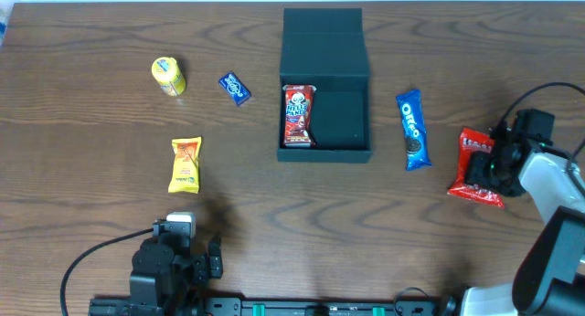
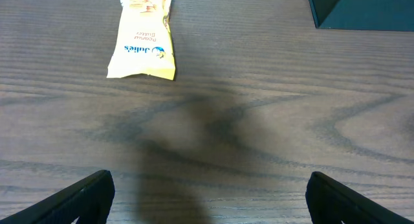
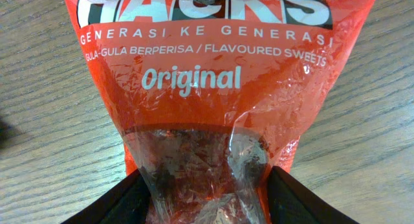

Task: Pack container
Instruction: 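Grasp the red Hacks candy bag with the right gripper, then carry the Hacks bag into the green box beside the Panda box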

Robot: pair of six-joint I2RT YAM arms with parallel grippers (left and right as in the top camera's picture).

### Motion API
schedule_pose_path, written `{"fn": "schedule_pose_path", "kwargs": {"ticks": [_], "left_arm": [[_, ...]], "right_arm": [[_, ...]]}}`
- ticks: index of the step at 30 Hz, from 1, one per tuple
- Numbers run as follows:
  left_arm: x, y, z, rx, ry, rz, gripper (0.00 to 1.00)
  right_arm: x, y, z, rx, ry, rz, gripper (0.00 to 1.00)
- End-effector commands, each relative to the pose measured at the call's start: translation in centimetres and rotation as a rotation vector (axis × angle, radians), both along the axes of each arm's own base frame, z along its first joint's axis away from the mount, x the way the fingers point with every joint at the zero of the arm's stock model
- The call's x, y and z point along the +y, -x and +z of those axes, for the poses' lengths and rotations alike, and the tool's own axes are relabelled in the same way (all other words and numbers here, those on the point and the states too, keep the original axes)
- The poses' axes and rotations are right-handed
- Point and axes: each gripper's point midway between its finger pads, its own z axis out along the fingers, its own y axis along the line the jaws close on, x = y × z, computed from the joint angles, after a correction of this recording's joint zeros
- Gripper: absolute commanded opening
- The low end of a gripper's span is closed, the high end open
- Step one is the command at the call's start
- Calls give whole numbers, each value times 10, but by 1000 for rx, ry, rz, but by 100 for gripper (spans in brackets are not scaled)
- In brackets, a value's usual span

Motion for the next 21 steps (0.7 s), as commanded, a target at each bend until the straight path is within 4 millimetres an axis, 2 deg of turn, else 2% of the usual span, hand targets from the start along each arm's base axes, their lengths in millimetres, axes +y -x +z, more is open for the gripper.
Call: {"fn": "schedule_pose_path", "kwargs": {"ticks": [1,6,12,21], "left_arm": [[3,4,-15,47,-4,20,95],[3,4,-15,47,-4,20,95],[3,4,-15,47,-4,20,96],[3,4,-15,47,-4,20,95]], "right_arm": [[1,5,-5,14,-17,-20,56],[1,5,-5,14,-17,-20,53],[1,5,-5,14,-17,-19,43],[1,4,-5,9,-18,-30,34]]}}
